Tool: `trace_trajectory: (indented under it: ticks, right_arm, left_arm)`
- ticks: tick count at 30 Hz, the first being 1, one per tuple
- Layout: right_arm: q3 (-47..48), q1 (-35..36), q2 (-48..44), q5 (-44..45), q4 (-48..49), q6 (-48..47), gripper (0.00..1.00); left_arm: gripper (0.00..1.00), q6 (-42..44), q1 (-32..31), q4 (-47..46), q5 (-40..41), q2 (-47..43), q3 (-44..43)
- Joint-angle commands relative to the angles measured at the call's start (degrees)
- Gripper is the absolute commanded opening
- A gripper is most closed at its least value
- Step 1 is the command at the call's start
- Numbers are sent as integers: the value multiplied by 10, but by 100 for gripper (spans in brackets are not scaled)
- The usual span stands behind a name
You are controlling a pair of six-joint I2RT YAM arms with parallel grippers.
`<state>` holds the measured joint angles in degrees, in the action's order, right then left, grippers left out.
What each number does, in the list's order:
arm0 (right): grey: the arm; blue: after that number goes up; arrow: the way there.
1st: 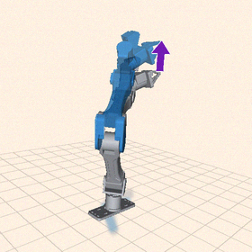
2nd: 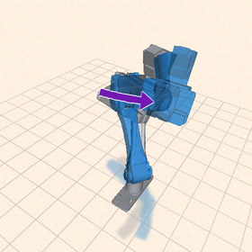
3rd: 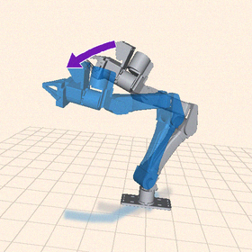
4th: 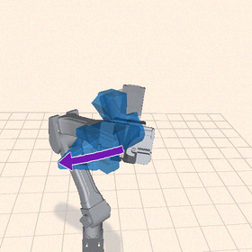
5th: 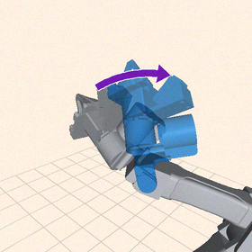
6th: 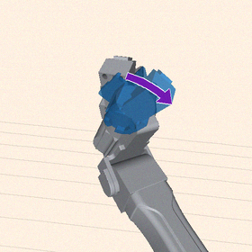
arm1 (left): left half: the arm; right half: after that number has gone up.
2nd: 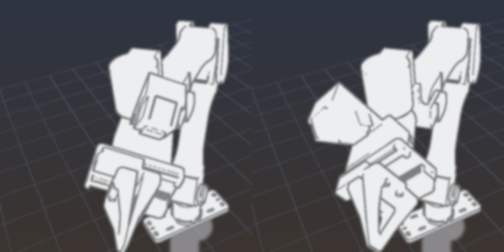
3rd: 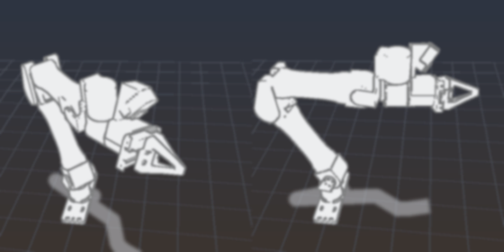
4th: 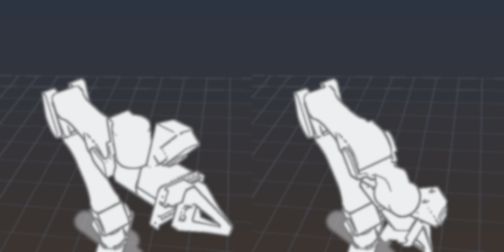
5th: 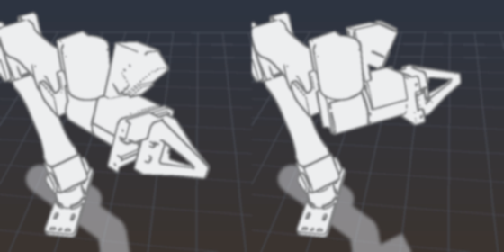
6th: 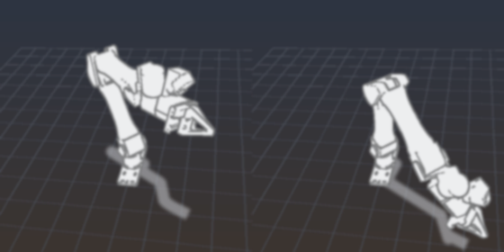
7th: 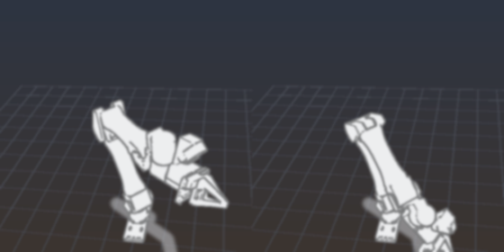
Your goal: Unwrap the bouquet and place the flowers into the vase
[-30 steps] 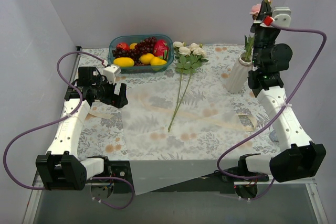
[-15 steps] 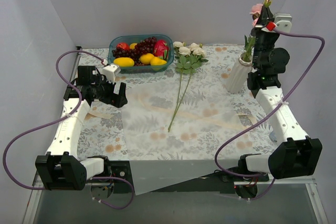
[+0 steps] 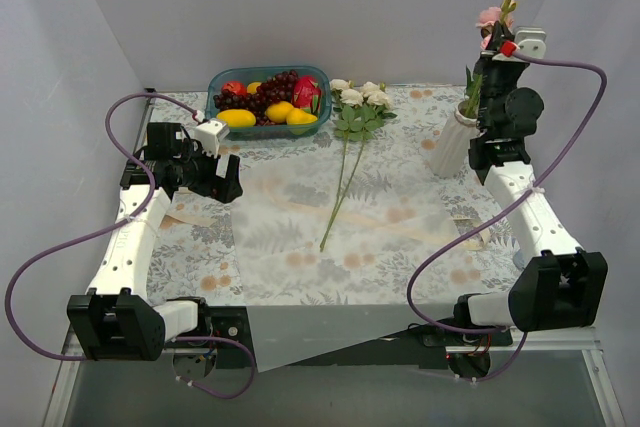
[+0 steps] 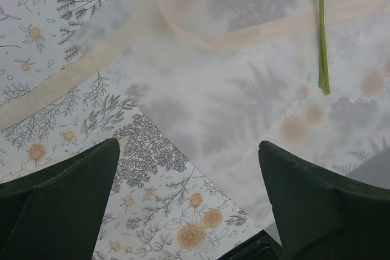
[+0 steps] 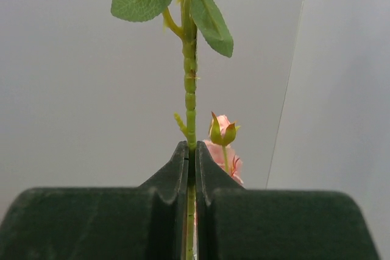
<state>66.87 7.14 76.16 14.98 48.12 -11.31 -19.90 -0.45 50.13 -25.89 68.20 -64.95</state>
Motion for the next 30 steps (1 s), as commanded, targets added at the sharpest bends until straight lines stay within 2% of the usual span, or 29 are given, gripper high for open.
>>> trace_trajectory:
  ticks: [1,6,7,10,17,20,22,24,27,28,29,30]
  right_arm:
    - [3,-2,0,43,-19,16,18]
    - [31,-2,-9,51,-106,48,32]
    - [40,-3,-7,55,-121,51,40]
    - [84,-2,10,75,-194,66,50]
    - [49,-2,-13,67,-169,92,53]
    - [35,-3,-41,63,-174,112,58]
    - [24,2,-59,26,-179,135,60]
    - [27,20,-74,15,-194,133,61]
    - [41,101,-77,50,-245,74,67]
    - [42,149,-77,62,-257,61,77]
    - [39,168,-76,66,-281,58,87]
    - [39,183,-74,73,-298,67,92]
  left_arm:
    - [98,1,4,8,-2,-1,-24]
    - [98,3,4,6,0,-4,-21]
    - [98,3,4,6,-1,-4,-21]
    - [98,3,4,8,-3,-4,-23]
    - [98,7,4,8,0,-11,-19]
    - [98,5,4,8,-1,-11,-16]
    - [98,5,4,8,-3,-12,-15]
    - [98,4,4,6,-2,-12,-13]
    - [98,3,4,7,-4,-10,-16]
    - [98,1,4,5,-5,-10,-18]
    - [98,1,4,4,-6,-9,-18]
    - [98,0,4,4,-7,-8,-18]
